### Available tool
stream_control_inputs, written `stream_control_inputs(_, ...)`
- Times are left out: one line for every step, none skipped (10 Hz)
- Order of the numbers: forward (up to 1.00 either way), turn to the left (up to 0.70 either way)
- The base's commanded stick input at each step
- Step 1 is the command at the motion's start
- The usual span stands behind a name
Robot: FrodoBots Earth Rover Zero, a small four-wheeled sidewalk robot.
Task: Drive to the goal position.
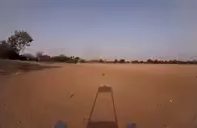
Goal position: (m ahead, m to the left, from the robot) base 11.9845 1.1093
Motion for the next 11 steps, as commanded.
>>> stream_control_inputs(0.6,0.0)
stream_control_inputs(0.6,0.0)
stream_control_inputs(0.6,0.0)
stream_control_inputs(0.59,0.0)
stream_control_inputs(0.59,0.0)
stream_control_inputs(0.59,0.0)
stream_control_inputs(0.59,0.0)
stream_control_inputs(0.59,0.0)
stream_control_inputs(0.59,0.0)
stream_control_inputs(0.59,0.0)
stream_control_inputs(0.59,0.0)
